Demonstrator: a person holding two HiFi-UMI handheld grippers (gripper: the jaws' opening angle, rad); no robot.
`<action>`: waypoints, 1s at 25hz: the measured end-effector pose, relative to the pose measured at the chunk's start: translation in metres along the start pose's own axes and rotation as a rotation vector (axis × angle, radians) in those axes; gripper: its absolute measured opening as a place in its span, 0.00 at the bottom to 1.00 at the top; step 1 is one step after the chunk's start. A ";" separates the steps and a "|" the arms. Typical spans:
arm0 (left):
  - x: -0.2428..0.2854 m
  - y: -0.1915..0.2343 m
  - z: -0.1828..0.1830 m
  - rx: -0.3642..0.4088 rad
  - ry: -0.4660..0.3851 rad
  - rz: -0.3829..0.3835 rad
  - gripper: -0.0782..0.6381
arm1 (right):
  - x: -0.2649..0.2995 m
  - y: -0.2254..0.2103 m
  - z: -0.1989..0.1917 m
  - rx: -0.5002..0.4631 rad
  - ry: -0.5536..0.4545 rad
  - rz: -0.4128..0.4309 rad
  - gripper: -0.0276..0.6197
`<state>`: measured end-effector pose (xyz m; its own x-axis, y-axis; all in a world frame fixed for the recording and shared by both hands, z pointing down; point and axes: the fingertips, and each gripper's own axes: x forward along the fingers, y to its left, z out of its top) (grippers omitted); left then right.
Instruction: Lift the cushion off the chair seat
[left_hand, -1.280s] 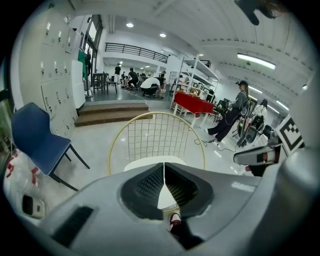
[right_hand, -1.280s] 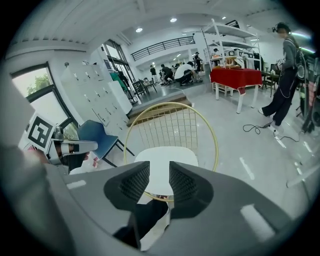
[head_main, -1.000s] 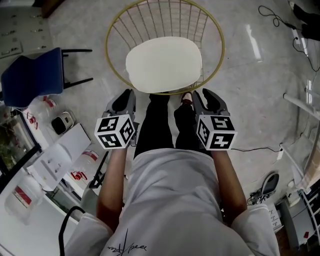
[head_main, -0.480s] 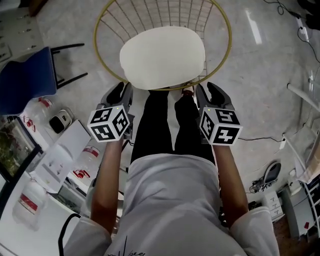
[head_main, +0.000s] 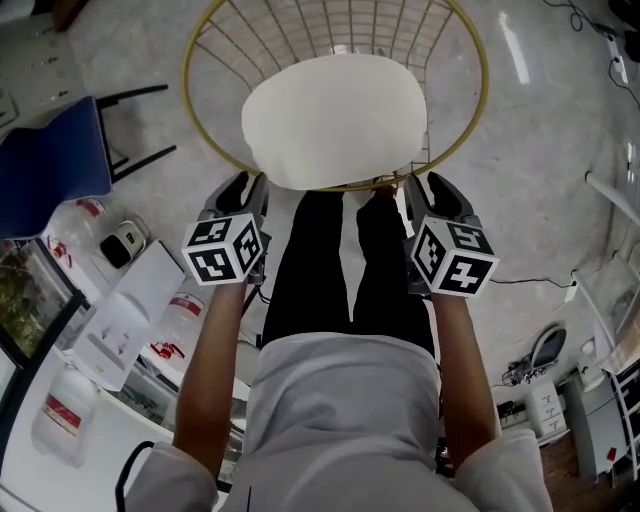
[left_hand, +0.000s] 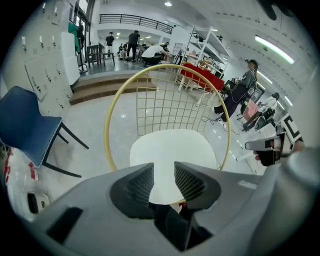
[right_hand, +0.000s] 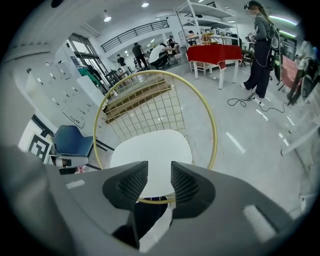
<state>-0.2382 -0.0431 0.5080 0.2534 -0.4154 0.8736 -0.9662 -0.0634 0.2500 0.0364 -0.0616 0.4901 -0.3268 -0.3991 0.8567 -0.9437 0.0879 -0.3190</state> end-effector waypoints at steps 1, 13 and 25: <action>0.003 0.003 -0.003 -0.009 0.009 0.002 0.30 | 0.003 -0.001 -0.003 0.008 0.004 -0.004 0.28; 0.057 0.036 -0.024 -0.077 0.110 0.055 0.36 | 0.046 -0.015 -0.039 0.077 0.068 -0.047 0.26; 0.097 0.055 -0.039 -0.138 0.152 0.090 0.44 | 0.088 -0.033 -0.043 0.123 0.085 -0.066 0.28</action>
<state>-0.2647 -0.0510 0.6227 0.1804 -0.2717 0.9453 -0.9722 0.0967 0.2134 0.0362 -0.0601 0.5932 -0.2727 -0.3214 0.9068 -0.9513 -0.0504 -0.3040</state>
